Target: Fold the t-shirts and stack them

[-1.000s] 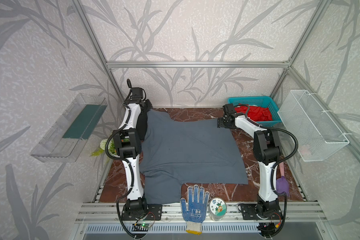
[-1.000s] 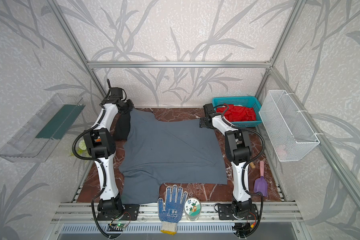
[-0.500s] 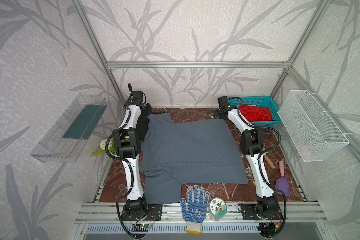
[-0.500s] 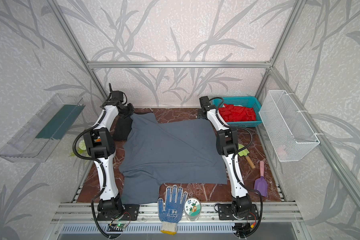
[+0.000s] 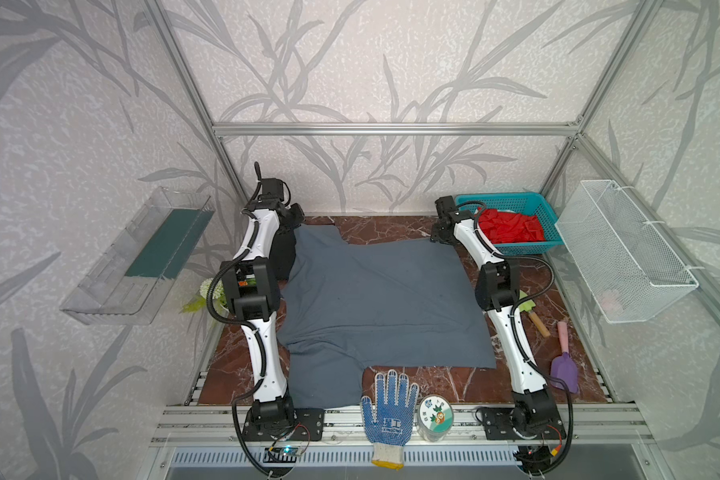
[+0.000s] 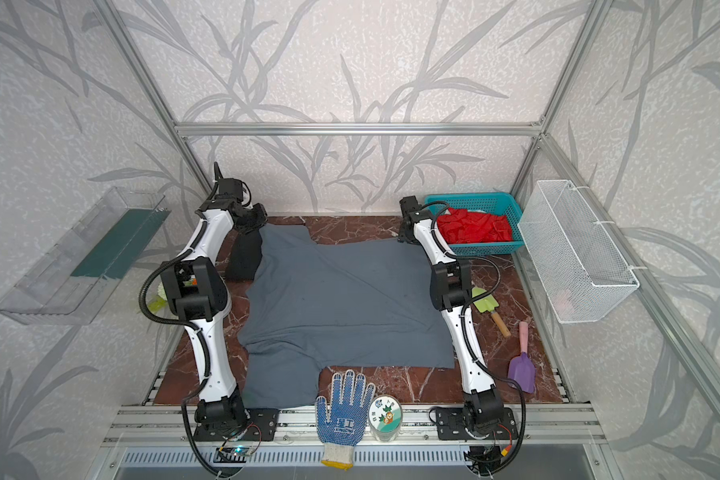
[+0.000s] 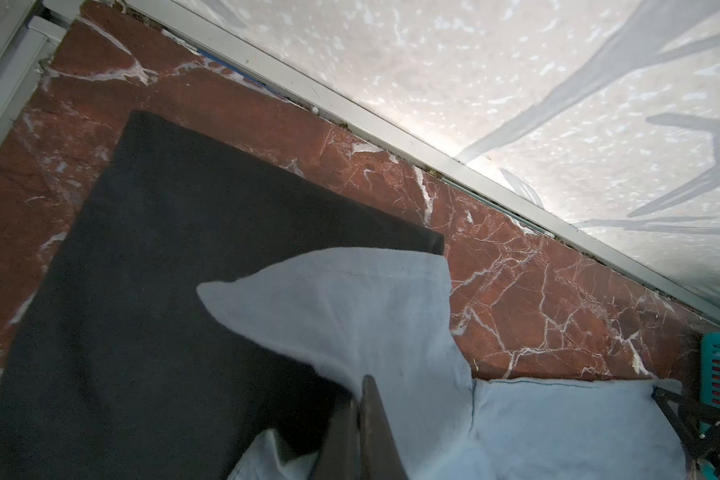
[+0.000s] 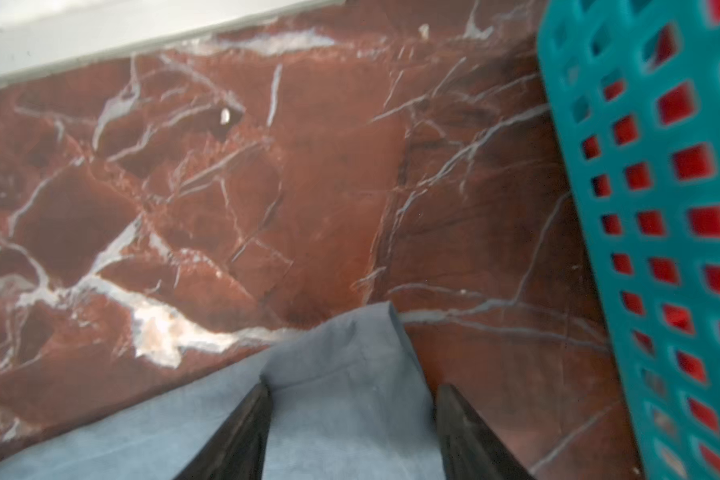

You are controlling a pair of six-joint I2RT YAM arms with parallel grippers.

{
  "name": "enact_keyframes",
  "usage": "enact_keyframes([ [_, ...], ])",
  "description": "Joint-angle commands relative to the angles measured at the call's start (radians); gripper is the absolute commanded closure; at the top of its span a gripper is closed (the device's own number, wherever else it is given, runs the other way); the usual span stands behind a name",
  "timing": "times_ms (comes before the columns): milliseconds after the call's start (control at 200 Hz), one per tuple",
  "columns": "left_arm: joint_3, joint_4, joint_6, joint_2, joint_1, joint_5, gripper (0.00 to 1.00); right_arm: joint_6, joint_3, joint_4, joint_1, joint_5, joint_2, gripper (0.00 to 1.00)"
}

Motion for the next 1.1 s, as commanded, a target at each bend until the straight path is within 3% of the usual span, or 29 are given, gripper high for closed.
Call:
enact_keyframes([
  [0, -0.019, -0.002, 0.031, -0.045, 0.009, 0.031, 1.0, 0.014, 0.023, -0.027, -0.019, -0.026, 0.045, 0.4],
  [245, -0.008, -0.002, 0.024, -0.034, 0.01, 0.049, 1.0, 0.008, 0.066, -0.04, -0.033, -0.083, 0.078, 0.6],
  [475, -0.013, -0.005, 0.025, -0.041, 0.01, 0.054, 1.0, -0.025, 0.056, 0.001, -0.023, -0.112, 0.044, 0.65],
  [660, -0.007, 0.0, 0.025, -0.043, 0.01, 0.06, 1.0, -0.06, 0.052, 0.023, -0.02, -0.081, -0.023, 0.88],
  [805, 0.019, -0.016, 0.042, -0.028, 0.011, 0.045, 1.0, -0.089, 0.026, 0.024, -0.021, -0.021, -0.093, 1.0],
  [1095, 0.009, -0.011, 0.008, -0.054, 0.01, 0.006, 1.0, -0.107, -0.192, 0.09, -0.032, 0.016, -0.269, 1.0],
])
